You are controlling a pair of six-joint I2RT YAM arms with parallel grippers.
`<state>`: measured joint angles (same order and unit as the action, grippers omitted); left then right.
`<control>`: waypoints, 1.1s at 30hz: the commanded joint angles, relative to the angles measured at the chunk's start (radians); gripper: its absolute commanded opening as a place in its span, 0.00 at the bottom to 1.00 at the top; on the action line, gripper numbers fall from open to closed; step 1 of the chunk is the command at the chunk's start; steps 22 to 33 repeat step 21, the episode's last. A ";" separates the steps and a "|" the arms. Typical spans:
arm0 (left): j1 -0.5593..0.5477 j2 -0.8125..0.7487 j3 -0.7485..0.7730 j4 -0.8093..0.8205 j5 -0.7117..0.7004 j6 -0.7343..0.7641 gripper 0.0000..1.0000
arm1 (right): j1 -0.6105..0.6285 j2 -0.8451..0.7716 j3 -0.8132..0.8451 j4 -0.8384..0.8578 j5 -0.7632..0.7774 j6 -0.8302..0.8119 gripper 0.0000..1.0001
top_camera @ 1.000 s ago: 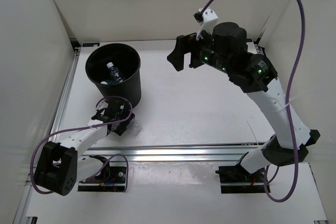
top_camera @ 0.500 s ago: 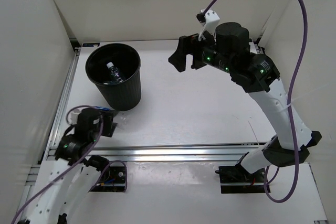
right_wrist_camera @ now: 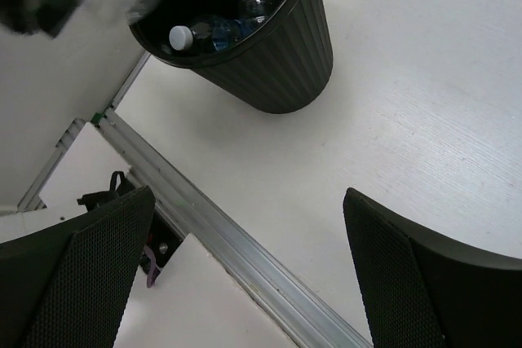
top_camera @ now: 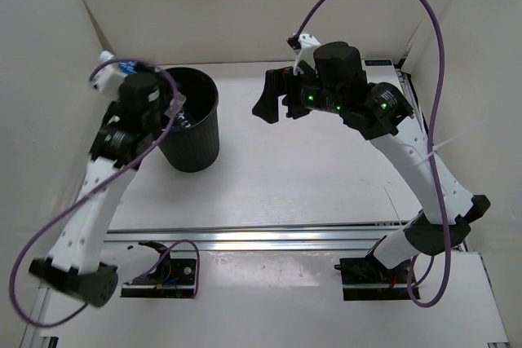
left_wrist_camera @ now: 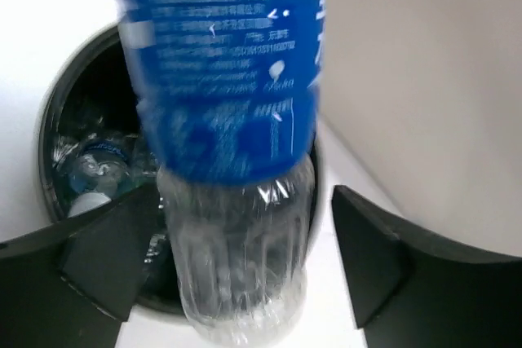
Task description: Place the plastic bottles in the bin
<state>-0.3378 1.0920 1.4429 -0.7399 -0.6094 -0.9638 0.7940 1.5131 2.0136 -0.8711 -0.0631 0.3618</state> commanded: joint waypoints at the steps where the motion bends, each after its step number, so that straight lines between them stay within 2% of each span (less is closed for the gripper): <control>1: 0.005 0.118 0.017 0.012 -0.081 0.122 1.00 | -0.003 0.010 0.039 -0.005 -0.032 -0.004 1.00; 4: 0.005 0.128 0.108 -0.082 -0.154 0.059 1.00 | -0.003 0.001 0.049 -0.041 0.099 0.026 1.00; 6: -0.044 0.089 0.170 -0.098 -0.237 0.095 1.00 | -0.003 0.001 0.097 -0.109 0.182 0.040 1.00; 8: -0.072 0.011 0.159 -0.098 -0.269 0.154 1.00 | -0.003 -0.028 0.097 -0.152 0.166 0.013 1.00; 12: -0.072 -0.176 -0.113 -0.160 -0.245 0.175 1.00 | -0.003 -0.074 0.053 -0.275 0.227 0.049 1.00; 16: -0.072 -0.348 -0.272 -0.346 -0.224 0.109 1.00 | -0.038 -0.172 -0.209 -0.324 0.241 0.143 1.00; 19: -0.072 -0.403 -0.396 -0.397 -0.292 0.073 1.00 | -0.050 -0.238 -0.301 -0.338 0.250 0.164 1.00; 21: -0.072 -0.448 -0.468 -0.369 -0.332 0.089 1.00 | -0.050 -0.267 -0.349 -0.338 0.310 0.189 1.00; 33: -0.072 -0.448 -0.468 -0.369 -0.332 0.089 1.00 | -0.050 -0.267 -0.349 -0.338 0.310 0.189 1.00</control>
